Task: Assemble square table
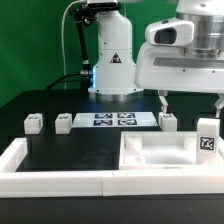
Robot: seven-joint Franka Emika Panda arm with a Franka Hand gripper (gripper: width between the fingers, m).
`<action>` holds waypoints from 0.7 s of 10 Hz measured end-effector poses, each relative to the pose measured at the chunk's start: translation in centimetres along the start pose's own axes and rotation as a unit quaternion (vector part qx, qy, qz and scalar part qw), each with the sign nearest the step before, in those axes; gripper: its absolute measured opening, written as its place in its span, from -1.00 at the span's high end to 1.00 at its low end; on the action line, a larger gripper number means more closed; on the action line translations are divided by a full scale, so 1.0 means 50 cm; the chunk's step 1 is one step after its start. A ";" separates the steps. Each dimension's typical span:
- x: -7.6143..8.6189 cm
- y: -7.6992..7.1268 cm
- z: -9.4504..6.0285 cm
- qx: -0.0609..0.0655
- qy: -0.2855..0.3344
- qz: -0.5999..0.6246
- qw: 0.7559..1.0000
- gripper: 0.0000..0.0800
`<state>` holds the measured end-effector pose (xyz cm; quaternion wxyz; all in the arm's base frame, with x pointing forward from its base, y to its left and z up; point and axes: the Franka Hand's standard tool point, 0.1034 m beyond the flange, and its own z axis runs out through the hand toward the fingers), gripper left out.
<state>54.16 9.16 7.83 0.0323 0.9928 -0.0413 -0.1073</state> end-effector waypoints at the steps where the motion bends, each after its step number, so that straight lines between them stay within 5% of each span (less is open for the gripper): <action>1: -0.008 0.012 0.005 -0.006 -0.034 0.004 0.999 -0.62; 4: -0.015 0.029 0.010 -0.026 -0.126 0.010 0.992 -0.62; 7: -0.033 0.002 0.025 -0.018 -0.106 -0.011 0.994 -0.62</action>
Offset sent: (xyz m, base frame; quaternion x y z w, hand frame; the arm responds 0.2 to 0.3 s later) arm 0.0000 0.0000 0.0000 0.0000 -0.1938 0.0000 0.9810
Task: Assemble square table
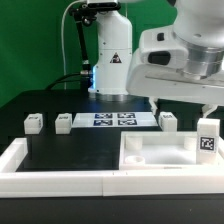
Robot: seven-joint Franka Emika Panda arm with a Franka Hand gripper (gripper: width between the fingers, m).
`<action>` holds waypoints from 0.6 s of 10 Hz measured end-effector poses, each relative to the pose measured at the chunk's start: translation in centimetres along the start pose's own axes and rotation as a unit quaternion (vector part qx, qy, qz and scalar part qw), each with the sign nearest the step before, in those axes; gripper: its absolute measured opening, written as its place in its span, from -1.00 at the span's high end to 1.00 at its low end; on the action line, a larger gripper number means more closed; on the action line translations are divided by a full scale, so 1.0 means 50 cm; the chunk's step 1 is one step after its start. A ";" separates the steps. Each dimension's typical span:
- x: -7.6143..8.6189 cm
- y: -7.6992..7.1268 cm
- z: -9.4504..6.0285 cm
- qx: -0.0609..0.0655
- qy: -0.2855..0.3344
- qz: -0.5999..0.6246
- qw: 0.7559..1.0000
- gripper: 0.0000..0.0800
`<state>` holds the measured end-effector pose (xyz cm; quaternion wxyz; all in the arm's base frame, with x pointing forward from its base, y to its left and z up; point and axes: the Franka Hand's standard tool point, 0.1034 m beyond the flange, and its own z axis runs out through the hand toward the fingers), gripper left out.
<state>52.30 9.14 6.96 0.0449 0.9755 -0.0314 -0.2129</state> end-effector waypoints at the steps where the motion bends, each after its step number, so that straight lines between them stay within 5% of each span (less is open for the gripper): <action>1: -0.004 -0.010 0.002 0.005 0.021 -0.035 0.999 -0.62; 6: -0.014 -0.010 -0.002 0.010 0.045 -0.066 0.997 -0.62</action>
Offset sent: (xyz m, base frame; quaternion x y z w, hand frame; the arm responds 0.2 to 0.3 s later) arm 0.0000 0.0000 0.0000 0.0000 0.0000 0.0000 1.0000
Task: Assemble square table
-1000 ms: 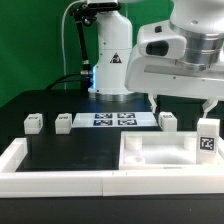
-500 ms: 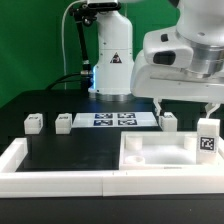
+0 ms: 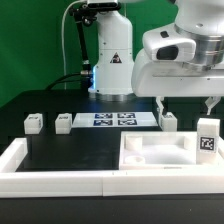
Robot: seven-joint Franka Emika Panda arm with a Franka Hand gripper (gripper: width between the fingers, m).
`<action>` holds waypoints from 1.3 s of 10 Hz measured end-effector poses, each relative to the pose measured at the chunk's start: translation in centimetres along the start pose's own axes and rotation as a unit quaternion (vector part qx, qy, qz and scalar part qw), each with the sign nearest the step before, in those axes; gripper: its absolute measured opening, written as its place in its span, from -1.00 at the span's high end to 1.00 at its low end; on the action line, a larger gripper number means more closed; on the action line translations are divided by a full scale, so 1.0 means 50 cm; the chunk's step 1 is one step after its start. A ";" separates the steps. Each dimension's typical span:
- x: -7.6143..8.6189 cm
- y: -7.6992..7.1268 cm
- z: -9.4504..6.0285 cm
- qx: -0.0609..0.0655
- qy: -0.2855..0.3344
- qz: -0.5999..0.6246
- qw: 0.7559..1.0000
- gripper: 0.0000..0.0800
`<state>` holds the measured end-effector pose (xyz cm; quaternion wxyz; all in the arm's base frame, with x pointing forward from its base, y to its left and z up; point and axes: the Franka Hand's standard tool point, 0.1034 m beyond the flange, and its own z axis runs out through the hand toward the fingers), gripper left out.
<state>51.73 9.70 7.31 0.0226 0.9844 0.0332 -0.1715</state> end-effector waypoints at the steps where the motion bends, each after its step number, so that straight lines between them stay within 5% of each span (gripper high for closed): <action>1: 0.000 0.000 0.000 0.000 0.000 0.000 1.000 -0.62; 5: -0.004 0.001 0.013 0.000 0.006 0.000 1.000 -0.62; 7: -0.055 0.004 0.041 0.001 0.006 0.000 1.000 -0.62; 13: -0.113 0.001 0.075 0.001 -0.008 -0.004 1.000 -0.62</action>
Offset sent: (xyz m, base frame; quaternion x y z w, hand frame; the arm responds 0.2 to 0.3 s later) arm 0.0000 0.0000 0.0000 0.0000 0.0000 0.0000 1.0000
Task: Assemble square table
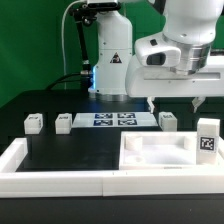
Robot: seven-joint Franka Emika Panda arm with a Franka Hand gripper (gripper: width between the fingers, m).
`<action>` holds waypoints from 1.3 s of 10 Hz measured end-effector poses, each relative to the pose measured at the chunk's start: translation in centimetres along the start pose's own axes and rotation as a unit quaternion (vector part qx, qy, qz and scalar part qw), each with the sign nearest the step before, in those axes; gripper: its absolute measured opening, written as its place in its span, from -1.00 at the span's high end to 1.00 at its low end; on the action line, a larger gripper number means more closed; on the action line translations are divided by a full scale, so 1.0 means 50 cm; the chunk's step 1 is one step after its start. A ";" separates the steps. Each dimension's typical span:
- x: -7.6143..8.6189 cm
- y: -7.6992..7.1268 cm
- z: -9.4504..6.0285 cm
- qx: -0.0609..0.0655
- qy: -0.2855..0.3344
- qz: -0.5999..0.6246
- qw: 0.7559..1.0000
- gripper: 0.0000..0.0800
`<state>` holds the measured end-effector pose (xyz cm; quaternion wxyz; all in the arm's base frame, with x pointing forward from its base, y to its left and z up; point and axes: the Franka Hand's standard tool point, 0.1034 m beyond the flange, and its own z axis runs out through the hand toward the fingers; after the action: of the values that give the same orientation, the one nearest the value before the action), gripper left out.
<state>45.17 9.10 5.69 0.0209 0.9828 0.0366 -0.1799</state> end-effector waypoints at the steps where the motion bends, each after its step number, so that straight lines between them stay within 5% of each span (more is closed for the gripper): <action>1: -0.012 -0.001 0.008 0.000 -0.001 -0.001 1.000 -0.62; 10: -0.105 -0.024 0.080 -0.004 -0.027 -0.010 1.000 -0.62; 13: -0.104 -0.023 0.082 -0.004 -0.027 -0.010 1.000 -0.62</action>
Offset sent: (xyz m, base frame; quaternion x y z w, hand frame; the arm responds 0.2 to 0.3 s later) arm -0.0409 0.0141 -0.0007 0.0168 -0.0044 0.0054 0.9998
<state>38.79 9.71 3.69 0.0239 0.9771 0.0466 -0.2064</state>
